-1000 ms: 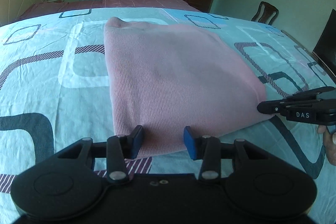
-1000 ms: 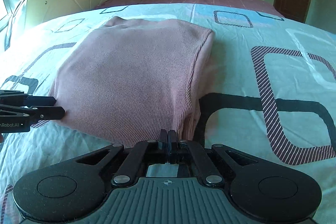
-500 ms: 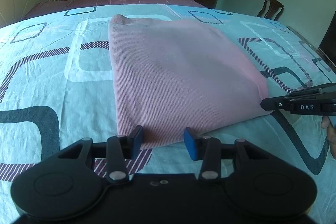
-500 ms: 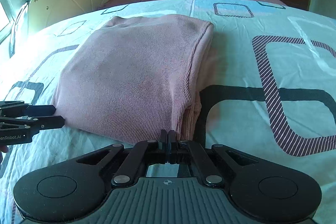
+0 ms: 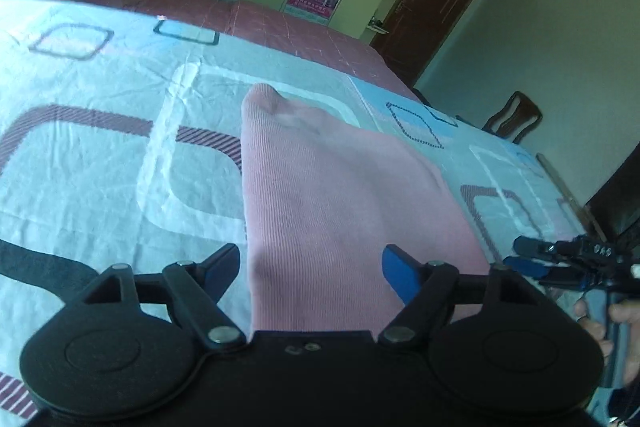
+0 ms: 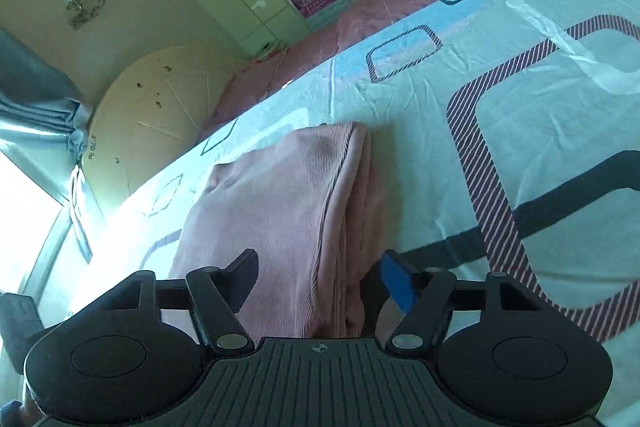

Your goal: Fold small clothes

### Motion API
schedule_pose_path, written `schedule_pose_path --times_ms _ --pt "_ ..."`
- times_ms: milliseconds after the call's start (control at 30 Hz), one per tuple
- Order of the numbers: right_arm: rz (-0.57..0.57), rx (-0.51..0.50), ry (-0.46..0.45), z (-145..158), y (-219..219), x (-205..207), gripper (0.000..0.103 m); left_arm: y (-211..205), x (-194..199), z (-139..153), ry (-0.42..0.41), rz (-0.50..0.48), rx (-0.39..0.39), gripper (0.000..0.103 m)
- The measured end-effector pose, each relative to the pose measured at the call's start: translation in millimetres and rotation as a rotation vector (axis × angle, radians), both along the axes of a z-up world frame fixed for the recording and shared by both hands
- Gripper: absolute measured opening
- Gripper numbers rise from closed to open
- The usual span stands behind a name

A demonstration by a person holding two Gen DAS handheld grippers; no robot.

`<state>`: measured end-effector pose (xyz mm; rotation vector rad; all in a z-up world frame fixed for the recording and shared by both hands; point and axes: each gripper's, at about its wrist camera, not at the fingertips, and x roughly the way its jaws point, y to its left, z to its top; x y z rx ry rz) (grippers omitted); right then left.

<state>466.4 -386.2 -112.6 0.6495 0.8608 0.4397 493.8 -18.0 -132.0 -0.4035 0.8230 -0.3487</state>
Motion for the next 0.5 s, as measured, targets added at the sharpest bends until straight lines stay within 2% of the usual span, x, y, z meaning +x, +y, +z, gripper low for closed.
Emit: schedule_pose_path --times_ms 33,133,267,367,500 --pt "0.017 0.03 0.026 -5 -4 8 0.063 5 8 -7 0.031 -0.004 -0.075 0.078" --pt "0.069 0.075 0.078 -20 -9 31 0.058 9 26 -16 0.073 0.038 -0.095 0.074" --pt "0.134 0.086 0.11 -33 -14 50 0.057 3 40 -28 0.119 -0.001 -0.046 0.065" --pt "0.188 0.078 0.105 -34 -13 58 0.055 -1 45 -34 0.138 -0.028 -0.007 0.065" --pt "0.231 0.089 0.115 -38 -2 68 0.036 -12 53 -31 0.15 -0.039 0.052 0.065"
